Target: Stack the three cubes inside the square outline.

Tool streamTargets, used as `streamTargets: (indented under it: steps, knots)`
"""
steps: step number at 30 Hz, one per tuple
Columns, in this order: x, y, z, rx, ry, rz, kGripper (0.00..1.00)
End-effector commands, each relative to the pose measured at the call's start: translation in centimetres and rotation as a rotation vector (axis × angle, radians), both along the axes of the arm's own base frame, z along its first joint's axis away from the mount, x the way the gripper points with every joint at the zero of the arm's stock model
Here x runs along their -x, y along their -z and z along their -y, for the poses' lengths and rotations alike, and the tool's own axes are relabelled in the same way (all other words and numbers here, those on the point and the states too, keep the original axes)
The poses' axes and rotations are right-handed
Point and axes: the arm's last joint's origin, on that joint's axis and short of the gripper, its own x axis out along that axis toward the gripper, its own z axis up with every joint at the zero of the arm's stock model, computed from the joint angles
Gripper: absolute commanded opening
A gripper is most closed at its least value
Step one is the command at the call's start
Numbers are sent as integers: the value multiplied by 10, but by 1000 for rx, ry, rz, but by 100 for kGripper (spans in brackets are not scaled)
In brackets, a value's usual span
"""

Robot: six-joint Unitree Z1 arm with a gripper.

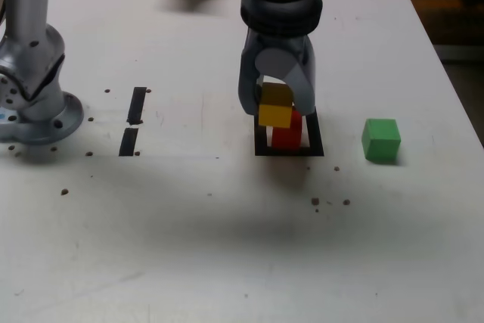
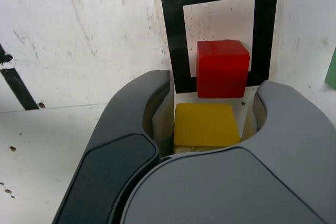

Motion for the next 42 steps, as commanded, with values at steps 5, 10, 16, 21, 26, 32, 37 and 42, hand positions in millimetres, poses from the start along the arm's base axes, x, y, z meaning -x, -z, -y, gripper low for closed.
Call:
streamTargets:
  steps: [5, 10, 16, 21, 26, 32, 37, 42]
  knots:
    - [-2, 8, -11, 1, -11, 3, 4]
    - [-5, 11, -17, -4, -12, 26, 6]
    - [-9, 15, -23, -12, -14, 45, 7]
    - [-8, 18, -26, -11, -20, 43, 8]
    - [-8, 23, -25, 3, -21, 46, 17]
    - [-9, 29, -24, 25, -22, 53, 37]
    - [-9, 29, -24, 29, -20, 54, 50]
    - [-8, 29, -24, 26, -18, 53, 59]
